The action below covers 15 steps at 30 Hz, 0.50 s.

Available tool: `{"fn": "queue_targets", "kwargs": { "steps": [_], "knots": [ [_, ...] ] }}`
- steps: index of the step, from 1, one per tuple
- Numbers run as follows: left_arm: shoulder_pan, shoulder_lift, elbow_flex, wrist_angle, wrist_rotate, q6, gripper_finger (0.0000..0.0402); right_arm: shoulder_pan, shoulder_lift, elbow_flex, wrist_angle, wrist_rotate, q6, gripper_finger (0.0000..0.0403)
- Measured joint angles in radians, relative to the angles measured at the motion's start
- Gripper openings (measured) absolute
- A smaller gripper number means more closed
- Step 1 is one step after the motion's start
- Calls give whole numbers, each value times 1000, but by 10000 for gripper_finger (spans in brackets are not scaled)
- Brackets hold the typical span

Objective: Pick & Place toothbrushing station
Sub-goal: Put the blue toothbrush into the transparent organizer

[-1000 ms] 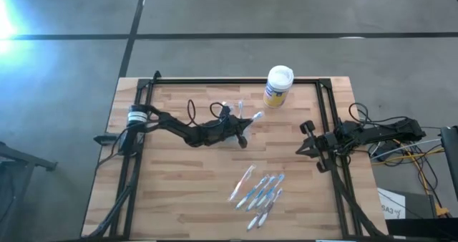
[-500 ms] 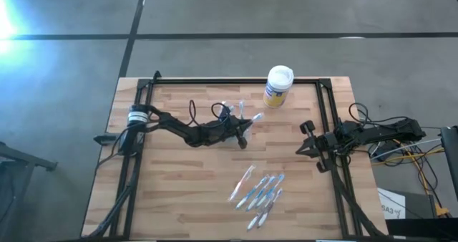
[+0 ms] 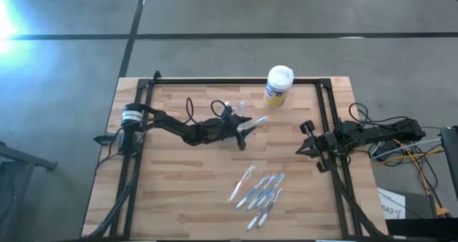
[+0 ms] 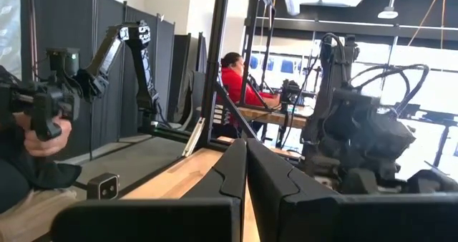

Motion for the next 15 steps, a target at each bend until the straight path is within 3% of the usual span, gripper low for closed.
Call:
{"fn": "queue_targets", "kwargs": {
  "steps": [5, 9, 15],
  "knots": [
    [-13, -126, 0, -120, 130, 111, 214, 0, 0, 0, 0, 0, 0, 8],
    [-27, -295, 0, -327, 327, 202, 213, 0, -1, 0, 0, 0, 8, 8],
    [-24, -537, 0, -590, 837, 205, 213, 0, -1, 0, 1, -1, 11, 8]
  ]
}}
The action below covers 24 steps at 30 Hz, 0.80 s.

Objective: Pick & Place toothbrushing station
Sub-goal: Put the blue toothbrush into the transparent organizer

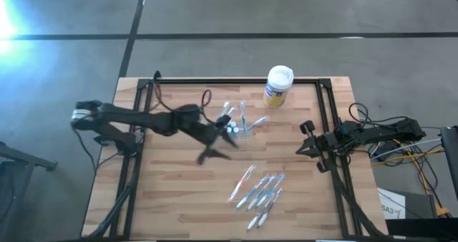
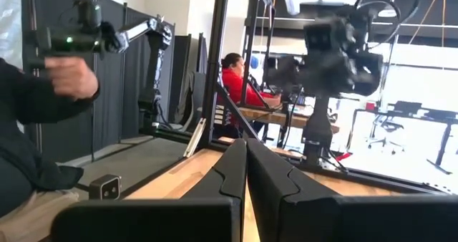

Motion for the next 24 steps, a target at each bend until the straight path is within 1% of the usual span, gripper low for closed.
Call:
{"fn": "queue_targets", "kwargs": {
  "steps": [1, 2, 3, 5, 7, 9, 11, 12, 14, 16, 17, 18, 19, 20, 22, 24],
  "knots": [
    [0, -27, -1, -5, 66, -15, 213, 0, 0, 0, 1, 0, 0, 8],
    [0, -49, -2, -4, 108, -28, 212, 0, 0, 0, 1, 0, 0, 8],
    [-3, -70, -2, -2, 130, -44, 212, 0, 0, 0, 4, 0, 0, 8],
    [-4, -97, -2, -2, 131, -64, 211, 0, 0, 0, 9, 0, 1, 8],
    [-4, -111, -2, -6, 86, -83, 210, 0, 0, 0, 14, 0, 8, 8],
    [-5, -116, -2, -13, -47, -114, 210, 0, 0, 0, 16, 0, 12, 8],
    [-14, -119, -2, -32, -253, -145, 210, 0, 0, 0, 16, 0, 13, 8],
    [-20, -119, -2, -49, -379, -159, 209, 0, 1, 0, 16, 0, 13, 8],
    [-39, -118, -2, -93, -687, -205, 207, 0, 1, 0, 16, 0, 15, 8],
    [-70, -118, -3, -155, -1060, -289, 203, 0, 1, 0, 16, 0, 15, 8],
    [-85, -118, -3, -181, -1202, -300, 201, 0, 1, 0, 16, 0, 15, 8],
    [-96, -118, -3, -197, -1298, -298, 199, 0, 1, 0, 16, 0, 15, 8],
    [-105, -117, -3, -207, -1354, -290, 196, 0, 1, 0, 16, 0, 15, 8],
    [-111, -117, -3, -210, -1363, -282, 194, 0, 1, 0, 16, 0, 15, 8],
    [-113, -118, -3, -208, -1312, -273, 189, 0, 1, 0, 16, 0, 15, 8],
    [-112, -118, -3, -204, -1214, -260, 185, 0, 1, 0, 16, 0, 13, 8]
  ]
}}
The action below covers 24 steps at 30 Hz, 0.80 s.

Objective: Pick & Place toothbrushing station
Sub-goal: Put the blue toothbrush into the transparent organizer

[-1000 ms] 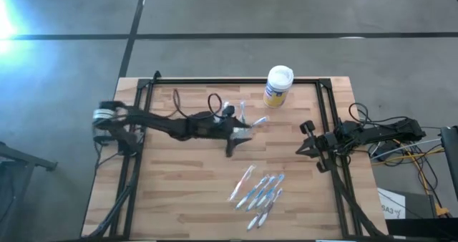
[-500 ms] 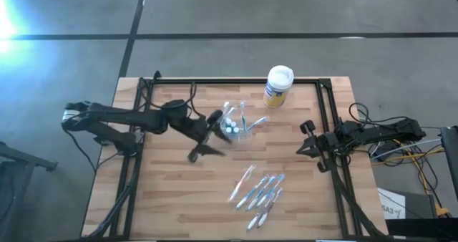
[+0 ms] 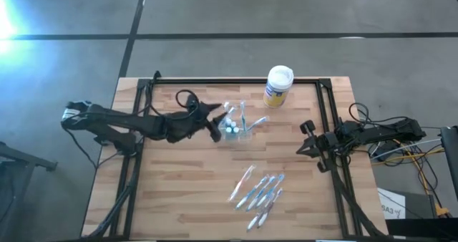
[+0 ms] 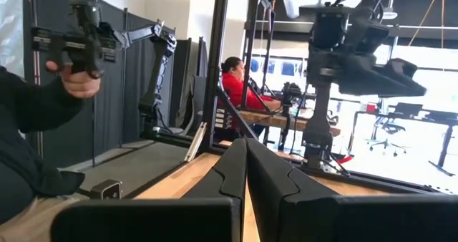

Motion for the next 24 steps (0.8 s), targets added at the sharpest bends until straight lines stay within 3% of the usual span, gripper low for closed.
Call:
{"fn": "queue_targets", "kwargs": {
  "steps": [6, 13, 16, 18, 22, 24],
  "knots": [
    [16, 0, 0, 11, 553, 102, 183, 0, 0, 0, 0, 0, 2, 8],
    [19, 0, 0, 122, 841, 103, 176, 0, 0, 0, 0, 0, 2, 8],
    [19, 0, 0, 125, 834, 102, 174, 0, 0, 0, 0, 0, 2, 8],
    [20, 0, 0, 106, 776, 102, 174, 0, 0, 0, 0, 0, 2, 8],
    [12, -8, 0, -25, 455, 56, 174, 0, 0, 0, 0, 0, 2, 8],
    [10, -13, 0, -117, 357, 50, 174, 0, 0, 0, -1, 0, 6, 8]
  ]
}}
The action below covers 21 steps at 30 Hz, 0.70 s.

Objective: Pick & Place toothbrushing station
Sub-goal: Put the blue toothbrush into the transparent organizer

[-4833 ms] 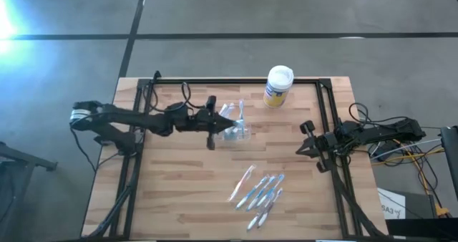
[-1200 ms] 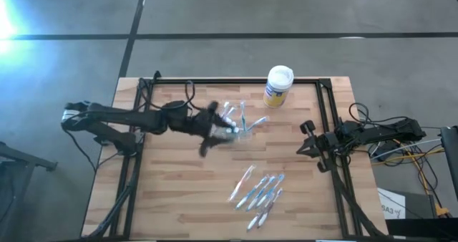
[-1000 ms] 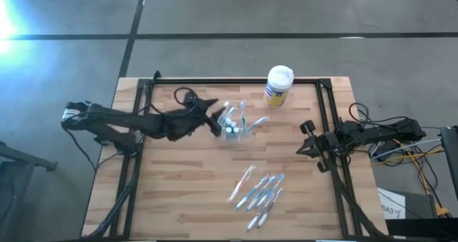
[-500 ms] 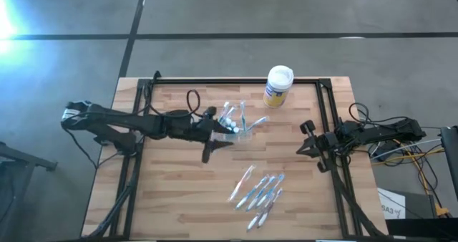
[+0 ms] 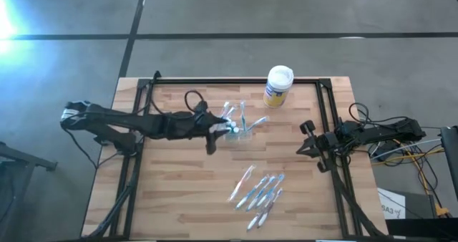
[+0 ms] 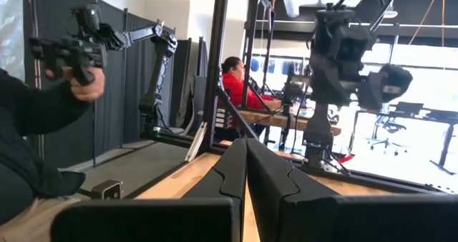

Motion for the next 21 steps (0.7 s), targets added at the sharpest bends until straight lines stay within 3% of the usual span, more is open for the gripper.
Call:
{"fn": "queue_targets", "kwargs": {
  "steps": [6, 14, 18, 21],
  "knots": [
    [-8, -77, -61, -64, -17, 34, 174, 0, 0, 0, -1, 0, 0, 8],
    [-6, -368, -381, 223, -18, 83, 174, 0, -1, 0, 3, 3, -10, 8],
    [-4, -480, -497, 261, -7, 95, 174, 0, 0, 0, 5, 3, -36, 8],
    [-4, -536, -557, 268, 60, 124, 174, 0, 0, 0, 6, 4, -58, 8]
  ]
}}
